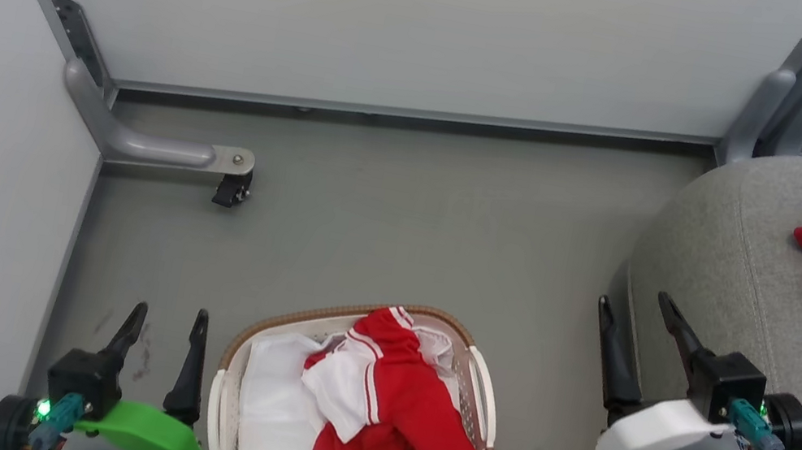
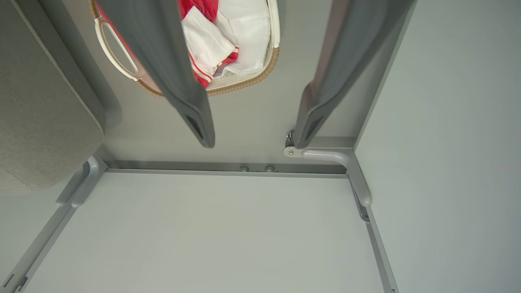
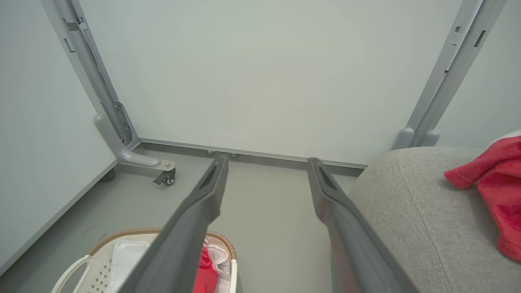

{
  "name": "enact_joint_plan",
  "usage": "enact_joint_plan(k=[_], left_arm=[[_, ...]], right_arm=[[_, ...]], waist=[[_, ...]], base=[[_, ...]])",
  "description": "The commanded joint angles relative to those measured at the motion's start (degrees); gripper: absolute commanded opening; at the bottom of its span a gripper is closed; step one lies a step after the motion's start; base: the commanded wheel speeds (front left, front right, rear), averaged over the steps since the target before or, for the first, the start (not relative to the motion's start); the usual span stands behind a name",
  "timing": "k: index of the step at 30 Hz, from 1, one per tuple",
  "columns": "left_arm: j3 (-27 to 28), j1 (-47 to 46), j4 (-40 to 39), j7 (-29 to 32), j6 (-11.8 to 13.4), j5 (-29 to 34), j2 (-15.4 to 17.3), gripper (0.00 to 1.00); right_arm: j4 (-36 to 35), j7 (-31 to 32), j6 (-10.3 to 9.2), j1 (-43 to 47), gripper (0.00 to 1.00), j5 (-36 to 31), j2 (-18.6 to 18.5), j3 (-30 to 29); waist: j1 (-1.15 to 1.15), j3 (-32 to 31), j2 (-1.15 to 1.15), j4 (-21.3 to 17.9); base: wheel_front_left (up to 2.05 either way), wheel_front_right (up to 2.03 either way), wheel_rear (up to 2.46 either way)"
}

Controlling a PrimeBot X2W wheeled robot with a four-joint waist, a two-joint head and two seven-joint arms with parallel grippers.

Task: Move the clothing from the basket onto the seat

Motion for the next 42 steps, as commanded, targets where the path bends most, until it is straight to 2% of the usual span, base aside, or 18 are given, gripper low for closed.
enact_joint_plan(k=[1,13,31,42], left_arm=[[-0.72,-2.22,0.44,0.05,-0.42,-0.92,0.09,1.00],[-8.82,-15.85,7.18,0.05,-1.36,-2.86,0.26,1.00],[-25.61,-32.44,18.20,0.04,-1.37,-12.66,8.21,1.00],[-34.72,-40.03,26.95,0.05,-1.37,-16.64,10.62,1.00]], right_arm=[[-0.69,-0.14,-0.08,-1.62,1.00,0.42,-0.23,0.30],[-7.49,-0.14,-0.08,-11.19,1.00,2.03,-0.19,3.47],[-15.42,-0.14,-0.08,-19.14,1.00,5.14,-0.17,6.22],[-18.65,-0.13,-0.08,-20.25,1.00,5.68,-0.16,6.19]], waist=[[0.00,4.61,0.00,-1.87],[0.00,19.49,0.00,-7.86],[0.00,36.04,0.00,-15.61],[0.00,42.61,0.00,-17.80]], base=[[0.00,0.00,0.00],[0.00,0.00,0.00],[0.00,0.00,0.00],[0.00,0.00,0.00]])
